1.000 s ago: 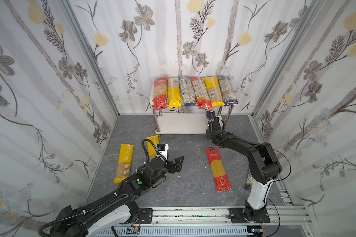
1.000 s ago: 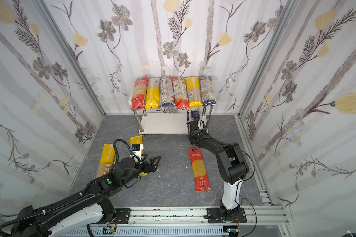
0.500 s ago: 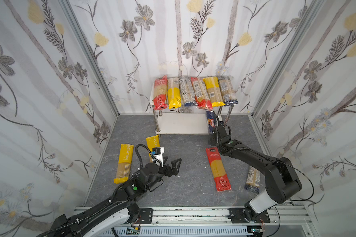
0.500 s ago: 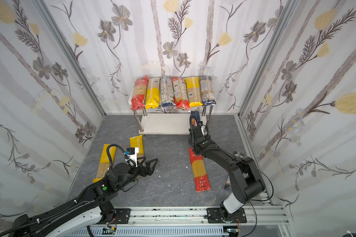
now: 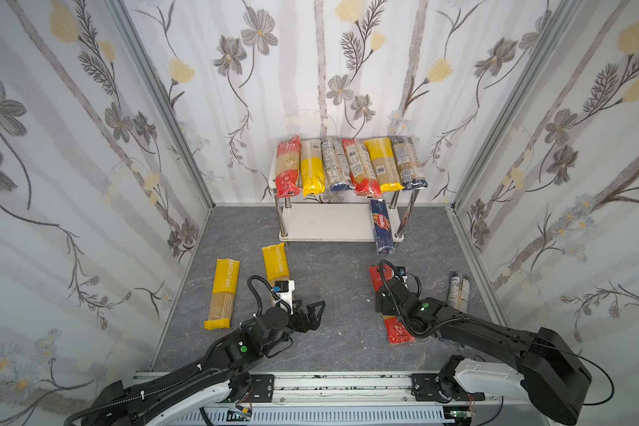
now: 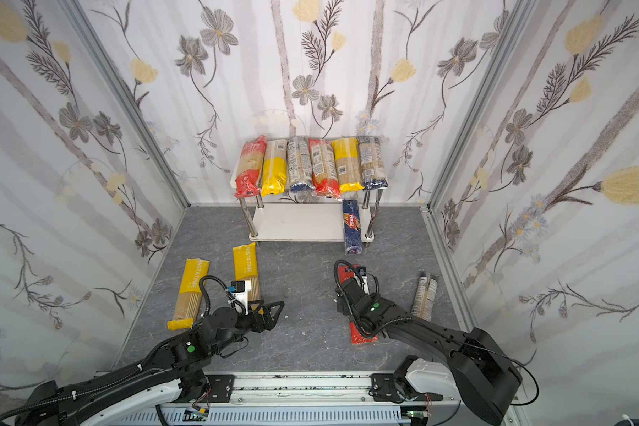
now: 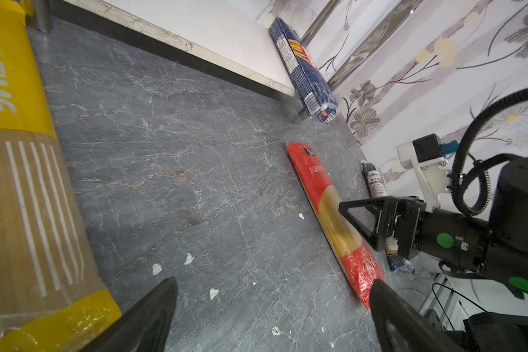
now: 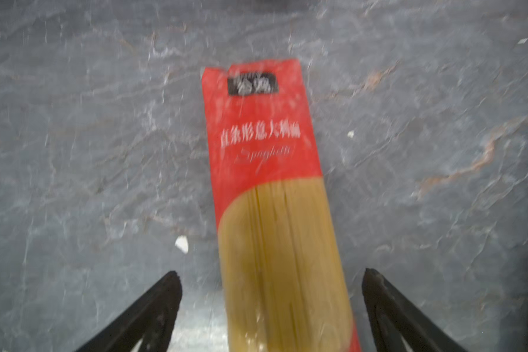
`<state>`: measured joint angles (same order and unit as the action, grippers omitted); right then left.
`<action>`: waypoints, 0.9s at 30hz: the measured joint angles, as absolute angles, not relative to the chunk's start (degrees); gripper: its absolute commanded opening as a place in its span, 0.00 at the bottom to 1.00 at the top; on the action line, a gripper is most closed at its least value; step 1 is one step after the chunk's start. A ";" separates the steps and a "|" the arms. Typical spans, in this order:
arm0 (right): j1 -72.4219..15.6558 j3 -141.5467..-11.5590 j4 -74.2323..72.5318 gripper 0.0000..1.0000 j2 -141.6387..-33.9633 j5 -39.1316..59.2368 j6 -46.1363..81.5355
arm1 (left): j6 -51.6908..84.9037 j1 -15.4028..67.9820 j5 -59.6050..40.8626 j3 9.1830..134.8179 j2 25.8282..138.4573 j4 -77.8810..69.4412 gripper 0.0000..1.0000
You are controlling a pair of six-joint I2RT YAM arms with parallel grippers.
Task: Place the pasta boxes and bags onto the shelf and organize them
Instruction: 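Lower the right gripper onto the red-and-yellow spaghetti bag and close it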
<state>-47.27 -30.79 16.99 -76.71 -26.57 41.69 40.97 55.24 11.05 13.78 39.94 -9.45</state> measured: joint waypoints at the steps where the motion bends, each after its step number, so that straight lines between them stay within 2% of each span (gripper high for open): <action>1: -48.60 -29.89 17.80 0.96 -76.07 -26.65 43.72 | 41.23 55.59 11.20 13.63 40.07 -9.50 1.00; 8: -53.89 -21.63 20.43 0.99 -70.13 -27.14 56.27 | 42.50 58.46 13.26 13.23 43.66 -10.96 1.00; 15: -54.63 -18.61 20.47 1.00 -67.51 -26.87 61.04 | 42.19 59.40 13.56 14.06 47.77 -12.14 1.00; 19: -55.77 -18.87 18.11 1.00 -70.89 -28.16 60.99 | 42.02 59.48 13.91 14.44 48.23 -13.02 1.00; 27: -63.53 -24.93 14.37 1.00 -85.62 -34.52 63.72 | 40.95 59.53 14.00 14.55 49.41 -13.61 1.00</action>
<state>-63.53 -24.93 14.37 -85.62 -34.52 63.72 40.95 59.53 14.00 14.55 49.41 -13.61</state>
